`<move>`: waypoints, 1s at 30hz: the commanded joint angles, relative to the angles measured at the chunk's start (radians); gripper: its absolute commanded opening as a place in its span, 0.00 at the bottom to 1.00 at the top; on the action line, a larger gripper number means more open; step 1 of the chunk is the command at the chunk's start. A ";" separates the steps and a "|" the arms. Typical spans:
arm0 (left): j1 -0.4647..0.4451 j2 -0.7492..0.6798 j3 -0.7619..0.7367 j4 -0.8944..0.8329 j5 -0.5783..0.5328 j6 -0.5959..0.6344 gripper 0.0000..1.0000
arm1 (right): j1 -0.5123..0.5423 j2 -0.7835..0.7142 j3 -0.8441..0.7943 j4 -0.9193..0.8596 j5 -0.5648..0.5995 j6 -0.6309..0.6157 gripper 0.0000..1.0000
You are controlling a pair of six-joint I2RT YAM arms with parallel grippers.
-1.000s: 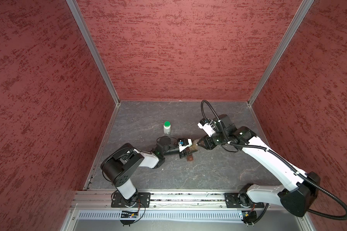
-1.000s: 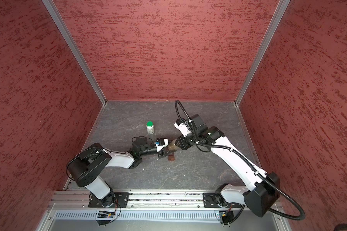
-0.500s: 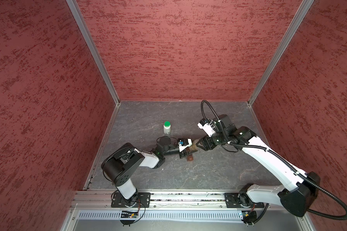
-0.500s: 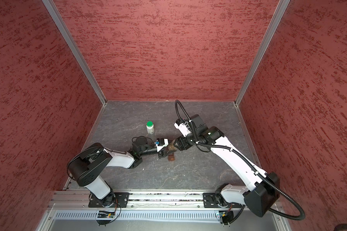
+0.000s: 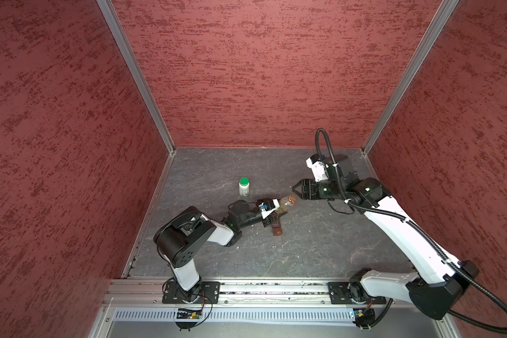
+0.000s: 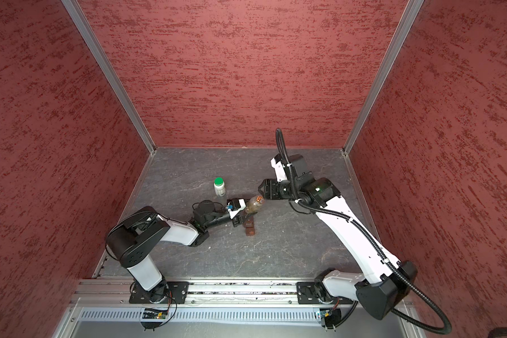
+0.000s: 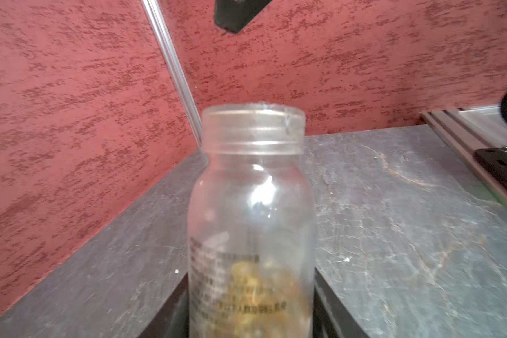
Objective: Sort the pills into containers
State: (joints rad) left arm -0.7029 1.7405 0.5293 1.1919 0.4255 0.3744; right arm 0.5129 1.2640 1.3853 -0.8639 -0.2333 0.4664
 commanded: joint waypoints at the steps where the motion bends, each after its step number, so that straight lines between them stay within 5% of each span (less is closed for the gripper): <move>1: 0.007 0.027 0.024 0.101 -0.148 0.060 0.00 | -0.012 -0.013 0.001 0.011 0.028 0.226 0.66; 5: 0.003 0.068 0.043 0.169 -0.265 0.125 0.00 | -0.016 -0.031 -0.034 0.034 0.070 0.408 0.63; 11: -0.026 0.140 0.067 0.219 -0.355 0.255 0.00 | -0.015 -0.004 -0.133 0.173 -0.025 0.549 0.62; 30: -0.093 0.163 0.060 0.219 -0.412 0.345 0.00 | -0.015 0.087 -0.161 0.208 -0.066 0.543 0.62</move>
State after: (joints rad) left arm -0.7910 1.8965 0.5877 1.3697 0.0296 0.7017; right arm 0.5018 1.3418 1.2266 -0.6735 -0.2867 1.0061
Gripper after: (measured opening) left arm 0.540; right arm 0.622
